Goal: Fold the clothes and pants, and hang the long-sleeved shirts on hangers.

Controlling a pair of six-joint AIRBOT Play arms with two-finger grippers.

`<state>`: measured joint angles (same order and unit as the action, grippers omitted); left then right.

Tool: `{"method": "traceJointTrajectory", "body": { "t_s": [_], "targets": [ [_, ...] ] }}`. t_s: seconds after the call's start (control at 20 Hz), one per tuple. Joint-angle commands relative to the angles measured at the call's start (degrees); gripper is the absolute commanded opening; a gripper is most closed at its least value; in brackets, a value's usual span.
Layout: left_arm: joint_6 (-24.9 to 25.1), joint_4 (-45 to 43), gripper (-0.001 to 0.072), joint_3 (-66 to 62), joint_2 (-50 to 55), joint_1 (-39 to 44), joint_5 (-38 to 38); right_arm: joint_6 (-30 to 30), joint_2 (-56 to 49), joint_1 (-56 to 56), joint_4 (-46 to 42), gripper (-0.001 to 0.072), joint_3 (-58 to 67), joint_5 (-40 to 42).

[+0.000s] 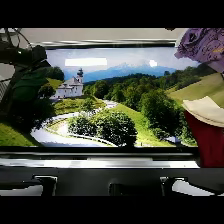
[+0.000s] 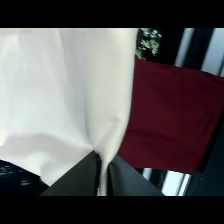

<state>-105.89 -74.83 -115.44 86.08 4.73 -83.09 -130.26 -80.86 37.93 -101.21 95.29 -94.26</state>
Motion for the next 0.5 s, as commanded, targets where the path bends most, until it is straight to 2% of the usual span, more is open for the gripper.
{"method": "traceJointTrajectory", "body": {
  "t_s": [0.0, 0.45],
  "targets": [
    [0.00, 0.00, 0.0018, 1.11, 0.04, 0.00, -0.07, 0.85, 1.95, 0.02, -3.41, 0.0026, -6.21, -2.08],
    [-0.02, 0.00, 0.0019, 1.70, 0.00, 0.00, -0.09, 0.00, 9.79, 0.09, -9.20, 0.0026, -27.34, 2.01]
  ]
}}
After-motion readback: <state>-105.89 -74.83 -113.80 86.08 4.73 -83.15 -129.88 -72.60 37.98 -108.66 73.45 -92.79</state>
